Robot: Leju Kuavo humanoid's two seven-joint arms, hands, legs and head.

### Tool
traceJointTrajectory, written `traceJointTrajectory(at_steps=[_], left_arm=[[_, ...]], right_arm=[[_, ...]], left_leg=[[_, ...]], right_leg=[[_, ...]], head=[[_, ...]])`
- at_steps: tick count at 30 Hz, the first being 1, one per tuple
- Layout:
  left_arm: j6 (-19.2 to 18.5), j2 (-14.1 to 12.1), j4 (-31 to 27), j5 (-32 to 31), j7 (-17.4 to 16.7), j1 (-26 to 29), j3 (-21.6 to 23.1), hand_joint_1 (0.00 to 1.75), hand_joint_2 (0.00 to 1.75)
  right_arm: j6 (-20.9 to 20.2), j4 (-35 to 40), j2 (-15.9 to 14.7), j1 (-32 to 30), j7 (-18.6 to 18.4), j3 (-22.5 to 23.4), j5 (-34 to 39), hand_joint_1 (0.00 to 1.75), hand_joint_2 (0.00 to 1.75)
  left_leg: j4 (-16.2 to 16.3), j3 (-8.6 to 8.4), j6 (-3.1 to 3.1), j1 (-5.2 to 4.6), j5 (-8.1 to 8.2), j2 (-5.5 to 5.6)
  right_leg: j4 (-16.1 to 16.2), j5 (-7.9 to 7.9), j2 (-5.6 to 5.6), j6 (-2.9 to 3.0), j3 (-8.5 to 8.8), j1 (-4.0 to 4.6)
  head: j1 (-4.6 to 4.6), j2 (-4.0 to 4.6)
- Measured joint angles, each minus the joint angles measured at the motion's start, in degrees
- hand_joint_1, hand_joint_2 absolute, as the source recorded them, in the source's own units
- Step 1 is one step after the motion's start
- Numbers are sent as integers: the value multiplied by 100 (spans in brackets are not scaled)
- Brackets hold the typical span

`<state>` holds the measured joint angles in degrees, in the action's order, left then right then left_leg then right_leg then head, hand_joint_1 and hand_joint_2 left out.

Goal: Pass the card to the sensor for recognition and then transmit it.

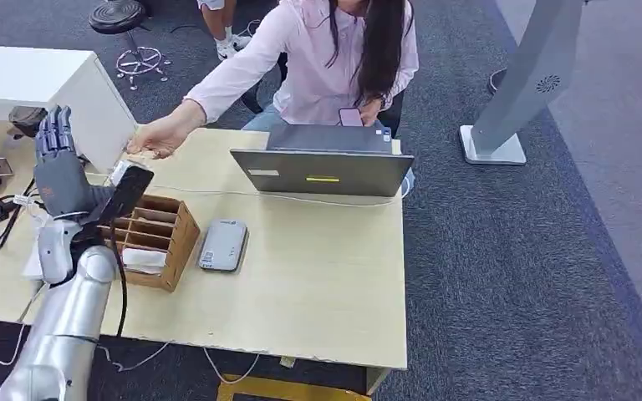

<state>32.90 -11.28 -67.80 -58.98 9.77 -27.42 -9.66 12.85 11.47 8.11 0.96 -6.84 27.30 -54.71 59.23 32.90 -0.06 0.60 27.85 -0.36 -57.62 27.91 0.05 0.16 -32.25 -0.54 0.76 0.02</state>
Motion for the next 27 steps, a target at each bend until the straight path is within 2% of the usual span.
traceJointTrajectory(at_steps=[5, 9, 15, 25, 26, 27], left_arm=[[367, -288, 391, -706, -321, -383, 210, 0, 175], [598, -421, 627, -1136, -524, -592, 304, 0, 175], [607, -520, 730, -1138, -555, -643, 343, 0, 175], [550, -516, 730, -1136, -553, -633, 380, 0, 175], [550, -511, 730, -1147, -553, -630, 384, 175, 175], [550, -509, 730, -1166, -557, -628, 389, 175, 175]], right_arm=[[-54, -2, 0, 7, -13, -48, -183, 0, 175], [-85, -2, 0, 9, -17, -85, -299, 0, 175], [-76, -4, 2, 11, 90, -98, -352, 0, 175], [-76, -13, 33, 24, 122, -133, -413, 0, 175], [-76, -13, 33, 25, 144, -133, -417, 0, 175], [-76, -13, 33, 26, 146, -135, -422, 0, 175]], left_leg=[[0, 0, 0, 0, -3, 0], [0, 1, 0, 0, -3, 0], [0, 1, 0, 0, -3, 0], [0, 2, 0, 0, -3, 1], [0, 2, 0, 0, -3, 1], [0, 2, 0, 0, -3, 1]], right_leg=[[-2, -1, 0, 1, 0, 0], [-2, -1, 0, 1, 0, 0], [-2, -1, 0, 1, 0, 0], [-2, -1, 0, 0, 0, 0], [-2, -2, 0, 0, 0, 0], [-2, -2, 0, -1, 0, 0]], head=[[2, 0], [0, 0], [0, 0], [0, 0], [0, 0], [0, 0]])
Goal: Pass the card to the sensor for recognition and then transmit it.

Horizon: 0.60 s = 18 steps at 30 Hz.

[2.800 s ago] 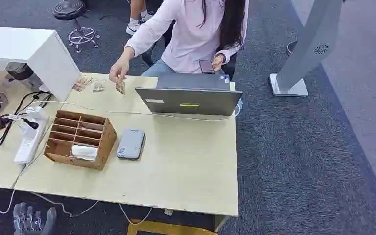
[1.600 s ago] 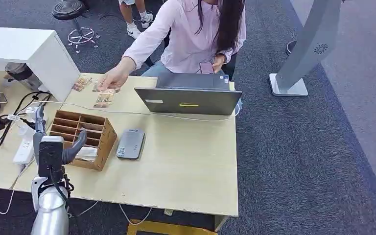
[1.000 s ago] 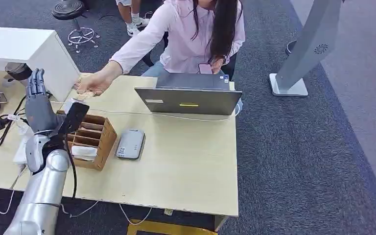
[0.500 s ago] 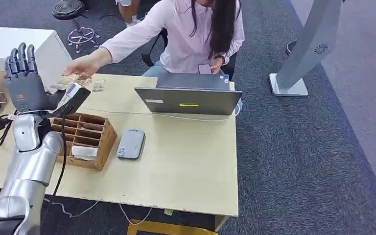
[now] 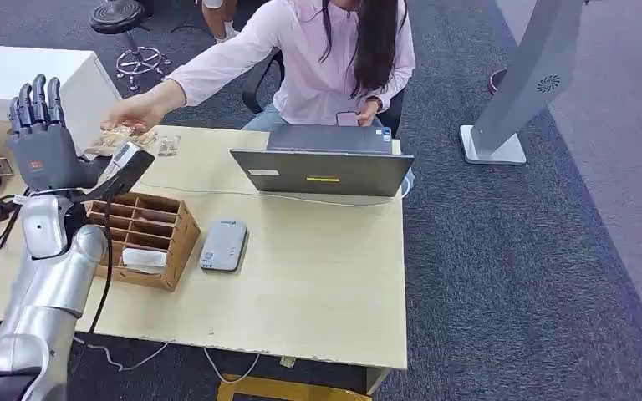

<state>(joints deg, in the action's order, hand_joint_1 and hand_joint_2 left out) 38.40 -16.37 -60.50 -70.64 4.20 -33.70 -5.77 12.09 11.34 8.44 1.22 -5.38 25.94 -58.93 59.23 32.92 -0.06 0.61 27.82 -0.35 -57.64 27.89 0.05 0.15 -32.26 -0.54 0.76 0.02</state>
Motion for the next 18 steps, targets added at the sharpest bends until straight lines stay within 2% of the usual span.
traceJointTrajectory(at_steps=[18], left_arm=[[-46, 0, 0, 188, 135, 105, 149, 175, 175]], right_arm=[[33, -22, 0, 3, 11, -136, -273, 0, 175]], left_leg=[[0, 0, 0, 0, 0, -1]], right_leg=[[0, 0, -1, -1, 0, 0]], head=[[0, 0]])
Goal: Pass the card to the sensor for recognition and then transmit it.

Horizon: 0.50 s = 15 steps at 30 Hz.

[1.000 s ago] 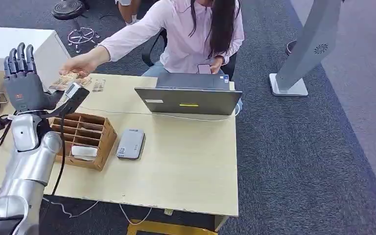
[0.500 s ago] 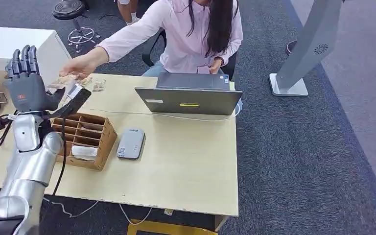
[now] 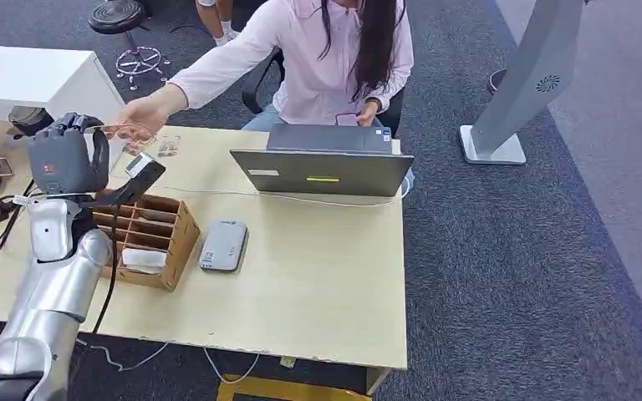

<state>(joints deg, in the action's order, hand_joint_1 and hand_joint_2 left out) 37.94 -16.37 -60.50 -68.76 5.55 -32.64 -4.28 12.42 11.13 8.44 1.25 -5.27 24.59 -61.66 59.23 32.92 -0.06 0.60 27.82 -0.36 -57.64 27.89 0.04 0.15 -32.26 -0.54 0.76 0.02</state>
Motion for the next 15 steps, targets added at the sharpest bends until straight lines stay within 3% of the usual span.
traceJointTrajectory(at_steps=[9, 15], left_arm=[[-120, 37, -238, 120, 203, 492, 184, 175, 175], [-459, 142, -586, -151, 74, 889, 558, 175, 175]], right_arm=[[0, -15, 0, -3, -7, 0, -17, 0, 175], [2, -20, 0, -5, -11, 0, -33, 0, 175]], left_leg=[[0, 0, 0, -1, 0, -2], [0, 0, 0, -2, 0, -2]], right_leg=[[0, 0, -3, 0, -2, 0], [1, 0, -3, -1, -2, -1]], head=[[0, 0], [0, 0]])
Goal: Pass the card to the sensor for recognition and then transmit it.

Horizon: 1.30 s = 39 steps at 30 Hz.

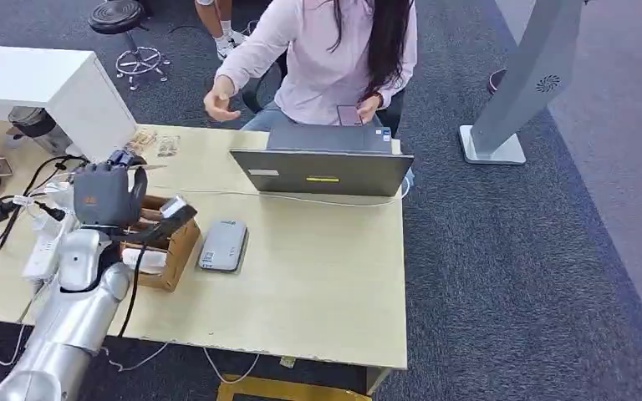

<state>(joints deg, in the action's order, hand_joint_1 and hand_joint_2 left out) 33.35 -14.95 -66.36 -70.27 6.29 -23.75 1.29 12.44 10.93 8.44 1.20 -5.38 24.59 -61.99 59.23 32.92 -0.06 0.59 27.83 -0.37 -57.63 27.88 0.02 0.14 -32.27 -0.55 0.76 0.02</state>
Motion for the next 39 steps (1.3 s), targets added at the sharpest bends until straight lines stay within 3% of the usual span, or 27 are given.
traceJointTrajectory(at_steps=[8, 15, 30, 39], left_arm=[[-380, 63, -175, -216, -199, 174, 426, 175, 175], [-1110, 103, -172, -487, -516, 147, 833, 175, 175], [-1709, 232, 101, -566, -765, -195, 1296, 175, 175], [-2343, 323, 328, -415, -1104, -375, 1567, 175, 175]], right_arm=[[15, 0, 2, 0, 4, 0, -44, 0, 175], [-63, 0, 9, -2, 83, 15, -26, 0, 175], [-144, 0, 33, -2, 118, 98, -20, 0, 175], [-144, 0, 33, -3, 114, 151, -20, 0, 175]], left_leg=[[0, 0, 0, 1, 0, 1], [0, 0, -1, 1, -1, 0], [1, -1, 0, 1, -1, -1], [2, 0, 0, 1, -1, 0]], right_leg=[[0, -1, 1, 0, 0, 0], [0, -1, 0, 0, 0, 0], [0, -2, 0, -1, -1, 0], [0, -2, 0, -1, -1, 0]], head=[[0, 0], [0, 0], [0, 0], [0, 0]])
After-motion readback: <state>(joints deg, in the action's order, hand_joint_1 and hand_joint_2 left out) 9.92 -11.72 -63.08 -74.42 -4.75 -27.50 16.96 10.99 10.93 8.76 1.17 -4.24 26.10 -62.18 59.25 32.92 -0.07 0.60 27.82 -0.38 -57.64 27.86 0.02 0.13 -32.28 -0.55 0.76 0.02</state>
